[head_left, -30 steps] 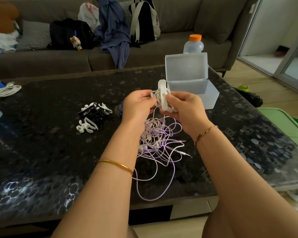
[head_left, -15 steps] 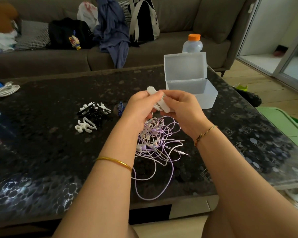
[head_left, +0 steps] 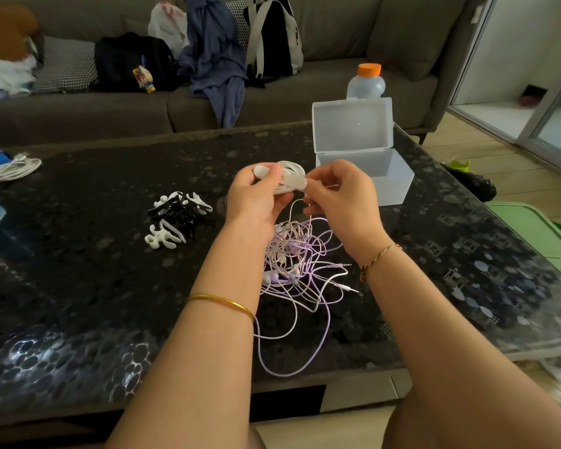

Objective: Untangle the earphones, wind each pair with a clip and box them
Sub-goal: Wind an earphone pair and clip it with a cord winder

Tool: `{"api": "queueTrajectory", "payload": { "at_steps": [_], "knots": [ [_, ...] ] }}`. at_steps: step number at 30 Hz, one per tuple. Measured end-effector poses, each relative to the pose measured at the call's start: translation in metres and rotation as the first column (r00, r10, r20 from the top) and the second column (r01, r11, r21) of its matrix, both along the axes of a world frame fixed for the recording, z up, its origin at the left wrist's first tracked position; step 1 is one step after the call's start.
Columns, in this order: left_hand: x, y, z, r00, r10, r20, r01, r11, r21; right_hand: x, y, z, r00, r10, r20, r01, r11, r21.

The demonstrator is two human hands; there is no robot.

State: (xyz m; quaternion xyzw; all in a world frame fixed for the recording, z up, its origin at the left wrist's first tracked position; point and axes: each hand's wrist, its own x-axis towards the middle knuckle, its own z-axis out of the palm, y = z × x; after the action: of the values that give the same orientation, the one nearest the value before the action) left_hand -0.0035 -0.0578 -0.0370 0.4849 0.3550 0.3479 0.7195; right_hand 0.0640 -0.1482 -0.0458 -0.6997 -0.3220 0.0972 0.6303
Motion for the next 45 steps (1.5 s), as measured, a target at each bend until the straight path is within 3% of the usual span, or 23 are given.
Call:
{"api": "queueTrajectory", "payload": {
  "at_steps": [5, 10, 14, 17, 20, 25, 29, 37, 41, 45],
  "knots": [
    [0.005, -0.004, -0.003, 0.990, 0.123, 0.073, -0.116, 0.989, -0.096, -0.005, 0.002, -0.001, 0.997, 0.035, 0.064, -0.037, 0.999, 0.035],
    [0.004, -0.005, -0.001, 0.994, 0.091, 0.060, -0.081, 0.984, -0.156, -0.004, 0.005, -0.008, 0.969, -0.107, 0.225, 0.112, 0.994, -0.010],
    [0.004, -0.010, -0.001, 0.998, -0.039, 0.052, 0.046, 0.990, -0.135, 0.002, 0.002, -0.005, 0.982, -0.180, 0.051, 0.179, 0.984, 0.013],
    [0.006, -0.011, -0.002, 0.999, -0.040, 0.006, 0.040, 0.996, -0.084, 0.002, -0.001, -0.002, 0.981, -0.169, -0.096, 0.173, 0.984, 0.040],
    [0.006, -0.010, -0.005, 0.999, -0.037, -0.038, 0.035, 0.999, -0.042, 0.004, -0.003, 0.000, 0.983, -0.138, -0.124, 0.138, 0.990, -0.008],
    [0.006, -0.008, -0.008, 0.996, -0.036, -0.084, 0.040, 0.998, 0.044, 0.011, -0.010, 0.006, 1.000, -0.017, 0.027, 0.021, 0.986, -0.165],
    [0.011, -0.010, -0.009, 0.983, -0.042, -0.180, 0.070, 0.986, 0.150, 0.017, -0.016, 0.011, 0.987, 0.100, -0.123, -0.110, 0.991, -0.082],
    [0.053, -0.014, 0.011, 0.963, -0.198, -0.185, 0.217, 0.972, 0.091, 0.059, -0.021, 0.020, 0.920, -0.022, -0.392, 0.025, 1.000, 0.004],
    [0.093, 0.000, 0.028, 0.924, -0.187, -0.332, 0.274, 0.932, 0.238, 0.101, -0.011, 0.034, 0.935, -0.067, -0.348, 0.053, 0.997, -0.050],
    [0.121, 0.020, 0.026, 0.848, -0.104, -0.521, 0.359, 0.834, 0.419, 0.133, 0.009, 0.030, 0.956, -0.128, -0.266, 0.079, 0.979, -0.187]
  ]
}}
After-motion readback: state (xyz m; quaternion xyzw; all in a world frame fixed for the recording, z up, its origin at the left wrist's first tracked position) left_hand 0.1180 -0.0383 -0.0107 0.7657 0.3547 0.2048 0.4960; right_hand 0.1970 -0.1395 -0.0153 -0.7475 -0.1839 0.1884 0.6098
